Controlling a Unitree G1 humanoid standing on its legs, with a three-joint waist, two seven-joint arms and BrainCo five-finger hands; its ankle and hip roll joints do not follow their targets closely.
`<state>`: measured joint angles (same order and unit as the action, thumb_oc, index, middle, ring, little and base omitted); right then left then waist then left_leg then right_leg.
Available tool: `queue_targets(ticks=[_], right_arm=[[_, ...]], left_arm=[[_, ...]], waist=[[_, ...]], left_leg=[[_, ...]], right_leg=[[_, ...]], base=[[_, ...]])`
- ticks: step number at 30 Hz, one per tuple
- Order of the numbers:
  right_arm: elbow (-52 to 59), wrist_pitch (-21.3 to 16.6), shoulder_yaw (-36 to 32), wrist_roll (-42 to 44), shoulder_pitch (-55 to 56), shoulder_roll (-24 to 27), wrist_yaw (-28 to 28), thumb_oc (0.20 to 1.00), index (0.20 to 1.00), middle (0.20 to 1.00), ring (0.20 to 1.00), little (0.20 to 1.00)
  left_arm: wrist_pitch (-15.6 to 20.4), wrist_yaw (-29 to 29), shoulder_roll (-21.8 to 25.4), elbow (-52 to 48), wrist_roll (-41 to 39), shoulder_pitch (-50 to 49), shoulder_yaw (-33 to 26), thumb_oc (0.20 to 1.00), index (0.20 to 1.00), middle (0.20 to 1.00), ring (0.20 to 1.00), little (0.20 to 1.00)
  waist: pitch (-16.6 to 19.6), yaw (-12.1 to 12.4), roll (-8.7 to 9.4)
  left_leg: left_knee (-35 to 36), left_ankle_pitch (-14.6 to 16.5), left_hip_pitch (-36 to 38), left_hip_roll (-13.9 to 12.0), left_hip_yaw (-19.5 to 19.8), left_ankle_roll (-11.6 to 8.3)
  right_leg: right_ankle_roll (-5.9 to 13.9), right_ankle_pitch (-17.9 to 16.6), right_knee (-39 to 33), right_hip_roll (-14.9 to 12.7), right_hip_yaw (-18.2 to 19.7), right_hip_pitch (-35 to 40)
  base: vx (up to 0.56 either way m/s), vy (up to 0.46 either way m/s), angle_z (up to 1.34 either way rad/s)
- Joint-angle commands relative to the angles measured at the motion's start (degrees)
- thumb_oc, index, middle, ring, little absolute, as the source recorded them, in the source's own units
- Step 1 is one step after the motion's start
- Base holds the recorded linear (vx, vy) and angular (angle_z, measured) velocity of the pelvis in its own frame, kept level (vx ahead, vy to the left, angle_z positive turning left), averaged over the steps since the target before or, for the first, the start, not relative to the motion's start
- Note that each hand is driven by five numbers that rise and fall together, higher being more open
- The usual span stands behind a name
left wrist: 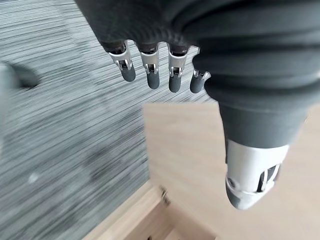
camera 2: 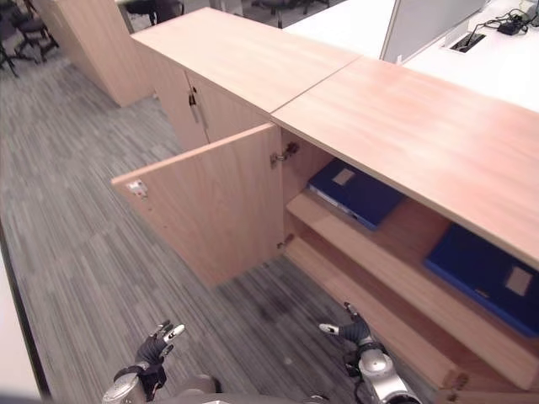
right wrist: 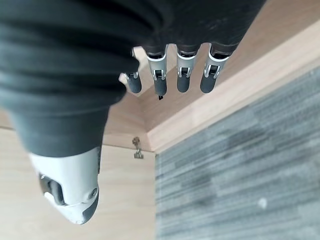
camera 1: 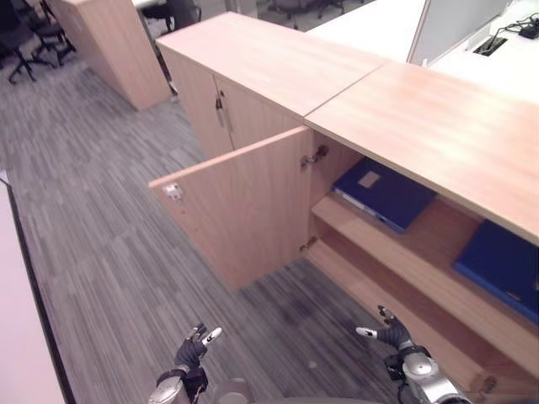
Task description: Put the empty folder in the office cabinet
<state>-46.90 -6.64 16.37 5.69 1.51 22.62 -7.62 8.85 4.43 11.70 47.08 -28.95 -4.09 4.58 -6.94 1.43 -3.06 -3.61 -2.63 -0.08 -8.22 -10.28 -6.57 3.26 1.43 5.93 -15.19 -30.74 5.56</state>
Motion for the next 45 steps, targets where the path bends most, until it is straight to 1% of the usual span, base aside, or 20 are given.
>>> queue_targets(ticks=[1, 4, 5, 8, 9, 13, 15, 17, 19, 20, 21, 22, 24, 26, 27, 28, 32, 41, 43, 45], right_arm=[[1.72, -1.23, -2.73, 1.97, -2.24, -3.31, 0.0, 1.0, 1.0, 1.0, 1.0, 1.0], [1.75, -0.99, -3.13, 1.77, -1.21, -3.62, 0.28, 1.0, 1.0, 1.0, 1.0, 1.0], [1.6, -0.55, -3.42, 1.67, -1.62, -3.95, 0.36, 1.0, 1.0, 1.0, 1.0, 1.0], [1.22, -0.5, -3.88, 2.21, -1.88, -4.63, 0.31, 1.0, 1.0, 1.0, 1.0, 1.0], [1.93, -0.26, -3.99, 2.21, -1.83, -5.26, 0.53, 1.0, 1.0, 1.0, 1.0, 1.0], [0.43, 0.12, -3.67, 1.79, -2.22, -6.7, 0.8, 1.0, 1.0, 1.0, 1.0, 1.0], [0.05, 0.29, -3.31, 1.96, -2.6, -7.68, 1.16, 1.0, 1.0, 1.0, 1.0, 1.0], [-0.11, 0.3, -3.12, 1.95, -2.71, -8.0, 1.35, 1.0, 1.0, 1.0, 1.0, 1.0], [-0.29, 0.59, -2.65, 1.7, -2.83, -8.4, 1.92, 1.0, 1.0, 1.0, 1.0, 1.0], [-0.52, 0.62, -2.21, 1.7, -3.12, -8.88, 2.23, 1.0, 1.0, 1.0, 1.0, 1.0], [-0.34, 0.6, -1.88, 1.84, -3.04, -9.2, 2.38, 1.0, 1.0, 1.0, 1.0, 1.0], [-0.33, 0.6, -1.86, 1.84, -3.04, -9.21, 2.38, 1.0, 1.0, 1.0, 1.0, 1.0], [-0.23, 0.42, -1.24, 1.81, -2.69, -9.48, 2.58, 1.0, 1.0, 1.0, 1.0, 1.0], [0.25, 0.25, -0.36, 1.37, -2.03, -8.96, 2.83, 1.0, 1.0, 1.0, 1.0, 1.0], [0.26, 0.25, -0.36, 1.37, -1.99, -8.95, 2.83, 1.0, 1.0, 1.0, 1.0, 1.0], [-0.33, 0.15, 0.05, 0.88, -1.41, -8.72, 3.22, 1.0, 1.0, 1.0, 1.0, 1.0], [-1.37, 0.31, 0.74, -0.31, -1.02, -8.02, 3.96, 1.0, 1.0, 1.0, 1.0, 1.0], [-0.49, 0.74, 0.28, -1.14, 1.22, -6.31, 4.64, 1.0, 1.0, 1.0, 1.0, 1.0], [1.46, 0.65, 1.04, -2.01, 2.42, -5.39, 5.29, 1.0, 1.0, 1.0, 1.0, 1.0], [1.86, 0.55, 1.28, -2.09, 2.46, -5.13, 5.43, 1.0, 1.0, 1.0, 1.0, 1.0]], left_arm=[[0.89, -0.13, 2.25, -2.24, -1.32, -0.22, 0.65, 1.0, 1.0, 1.0, 1.0, 1.0], [0.55, 0.24, 2.24, -3.28, -0.72, -0.67, 1.22, 1.0, 1.0, 1.0, 1.0, 1.0], [0.31, 0.32, 2.52, -3.9, -0.31, -0.82, 1.44, 1.0, 1.0, 1.0, 1.0, 1.0], [0.46, 0.29, 2.87, -4.28, -0.17, -0.53, 1.53, 1.0, 1.0, 1.0, 1.0, 1.0], [0.42, 0.23, 2.9, -5.03, -0.41, -0.43, 1.21, 1.0, 1.0, 1.0, 1.0, 1.0], [0.7, 0.17, 3.17, -4.82, -0.36, 0.07, 0.8, 1.0, 1.0, 1.0, 1.0, 1.0], [0.77, 0.46, 3.84, -5.5, 0.67, 0.05, 1.25, 1.0, 1.0, 1.0, 1.0, 1.0], [0.81, 0.59, 4.13, -5.75, 0.99, 0.0, 1.39, 1.0, 1.0, 1.0, 1.0, 1.0], [0.75, 0.6, 4.7, -6.47, 1.9, -0.57, 1.47, 1.0, 1.0, 1.0, 1.0, 1.0], [0.72, 0.54, 5.02, -6.7, 2.15, -0.91, 1.52, 1.0, 1.0, 1.0, 1.0, 1.0], [0.77, 0.46, 5.14, -6.74, 2.16, -0.98, 1.41, 1.0, 1.0, 1.0, 1.0, 1.0], [0.77, 0.46, 5.15, -6.74, 2.16, -0.98, 1.39, 1.0, 1.0, 1.0, 1.0, 1.0], [0.96, 0.55, 5.25, -6.93, 2.03, -1.01, 1.45, 1.0, 1.0, 1.0, 1.0, 1.0], [1.22, 0.5, 5.59, -6.79, 2.29, -0.54, 2.35, 1.0, 1.0, 1.0, 1.0, 1.0], [1.24, 0.5, 5.57, -6.76, 2.29, -0.55, 2.37, 1.0, 1.0, 1.0, 1.0, 1.0], [1.36, 0.93, 5.69, -6.61, 3.17, -0.31, 2.75, 1.0, 1.0, 1.0, 1.0, 1.0], [1.61, 0.3, 5.46, -6.35, 3.75, 0.4, 2.77, 1.0, 1.0, 1.0, 1.0, 1.0], [1.99, -0.46, 5.51, -8.15, 4.29, 2.18, 2.87, 1.0, 1.0, 1.0, 1.0, 1.0], [2.53, -1.63, 6.05, -8.57, 4.12, 5.45, 2.64, 1.0, 1.0, 1.0, 1.0, 1.0], [2.63, -1.94, 6.38, -8.8, 3.88, 6.71, 2.63, 1.0, 1.0, 1.0, 1.0, 1.0]], waist=[[0.28, 0.37, 1.86], [0.84, 0.13, 1.47], [0.95, 0.49, 1.45], [0.82, 0.82, 1.77], [0.94, 1.28, 2.15], [0.98, 2.15, 3.02], [0.4, 2.89, 3.77], [0.18, 3.04, 4.1], [-0.78, 3.42, 4.39], [-1.47, 3.44, 4.26], [-1.79, 3.53, 4.17], [-1.79, 3.62, 4.17], [-2.11, 3.74, 4.25], [-2.33, 3.16, 4.55], [-2.39, 3.12, 4.47], [-2.01, 3.37, 4.95], [-1.26, 2.87, 5.02], [0.51, 1.17, 4.52], [1.3, -0.56, 3.95], [1.37, -1.0, 3.75]], left_leg=[[0.72, -0.13, 4.26, -5.15, -0.03, -2.87], [3.79, 0.24, 4.84, -3.93, -0.89, -2.46], [4.8, 1.09, 4.96, -2.6, 0.17, -1.69], [5.55, 1.39, 5.22, -1.36, 0.57, -0.89], [7.0, 2.1, 5.93, 0.12, 1.29, 0.2], [7.66, 3.17, 6.07, 2.42, 2.25, 1.76], [7.54, 4.11, 6.26, 3.82, 2.47, 3.2], [7.52, 4.21, 6.32, 4.37, 2.58, 3.76], [7.36, 4.72, 7.13, 5.29, 2.94, 4.91], [7.35, 4.84, 7.64, 5.58, 3.2, 5.73], [7.38, 4.81, 7.85, 5.52, 3.32, 5.94], [7.38, 4.85, 7.89, 5.51, 3.21, 5.94], [7.51, 5.01, 8.17, 5.64, 3.83, 6.11], [7.52, 4.62, 7.63, 6.19, 5.45, 6.06], [7.51, 4.73, 7.78, 6.07, 5.5, 5.99], [7.54, 4.87, 7.36, 6.65, 6.27, 5.84], [7.65, 4.74, 6.69, 6.28, 6.9, 5.22], [8.51, 4.85, 7.6, 5.98, 6.1, 4.16], [8.61, 5.3, 8.56, 5.71, 5.07, 3.64], [8.61, 5.4, 8.8, 5.59, 4.79, 3.53]], right_leg=[[4.4, -1.48, -5.24, 2.49, 1.7, -2.36], [4.64, -1.57, -4.2, 2.01, 0.86, -2.03], [4.98, -1.54, -2.42, 1.29, 0.86, -1.97], [5.52, -1.94, -0.9, 0.15, 0.53, -2.1], [6.25, -2.6, 0.34, -1.19, 0.32, -2.24], [7.74, -3.97, 1.81, -3.11, 0.33, -2.5], [8.82, -4.5, 5.13, -4.58, 1.42, -3.43], [9.32, -5.25, 6.63, -5.16, 1.93, -4.12], [10.24, -7.73, 10.46, -6.31, 3.68, -5.21], [11.04, -10.39, 13.64, -6.28, 5.25, -6.7], [11.43, -10.64, 14.71, -5.71, 6.31, -7.58], [11.42, -10.6, 14.82, -5.7, 6.45, -7.68], [11.22, -9.34, 14.18, -3.92, 8.6, -8.42], [9.92, -5.75, 9.83, -0.88, 11.65, -8.63], [9.89, -5.67, 9.72, -0.76, 11.54, -8.4], [9.46, -3.84, 5.06, -0.15, 12.07, -6.84], [9.5, -5.59, 0.78, 0.77, 14.6, -5.95], [9.37, -6.14, -4.84, 0.56, 14.46, -2.58], [9.3, -6.25, -6.38, 0.83, 14.61, -1.71], [9.29, -6.25, -6.55, 0.95, 14.86, -1.65]], base=[[-0.03, 0.134, 0.93], [0.0, 0.16, 0.88], [-0.01, 0.202, 0.48], [-0.03, 0.206, 0.13], [-0.02, 0.195, 0.3], [-0.01, 0.206, 0.17], [-0.02, 0.219, 0.28], [-0.02, 0.158, 0.24], [-0.01, 0.178, 0.14], [0.0, 0.168, 0.24], [0.0, 0.12, 0.18], [0.01, 0.051, 0.03], [0.01, 0.021, 0.04], [0.03, 0.021, 0.13], [0.03, -0.025, 0.26], [0.03, -0.049, 0.37], [0.04, -0.088, 0.41], [0.07, -0.051, -0.03], [0.11, -0.042, -0.08], [0.08, -0.035, -0.12]])
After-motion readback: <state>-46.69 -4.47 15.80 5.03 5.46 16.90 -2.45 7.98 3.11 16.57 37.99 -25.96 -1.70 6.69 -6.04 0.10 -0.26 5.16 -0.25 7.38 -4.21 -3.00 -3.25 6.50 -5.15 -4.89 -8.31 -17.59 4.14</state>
